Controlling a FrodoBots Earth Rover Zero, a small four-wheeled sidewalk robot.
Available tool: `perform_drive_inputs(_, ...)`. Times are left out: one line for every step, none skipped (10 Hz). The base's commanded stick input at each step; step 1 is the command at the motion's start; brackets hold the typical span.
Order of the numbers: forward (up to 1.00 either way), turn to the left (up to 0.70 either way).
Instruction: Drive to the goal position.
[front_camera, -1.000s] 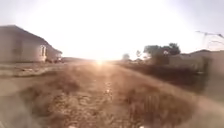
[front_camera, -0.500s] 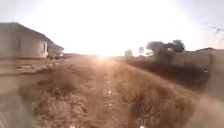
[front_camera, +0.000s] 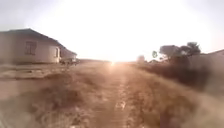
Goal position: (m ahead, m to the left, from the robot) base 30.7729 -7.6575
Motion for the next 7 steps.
perform_drive_inputs(0.70, 0.00)
perform_drive_inputs(0.70, 0.00)
perform_drive_inputs(0.70, 0.00)
perform_drive_inputs(0.70, 0.00)
perform_drive_inputs(0.70, 0.00)
perform_drive_inputs(0.70, 0.00)
perform_drive_inputs(0.70, -0.06)
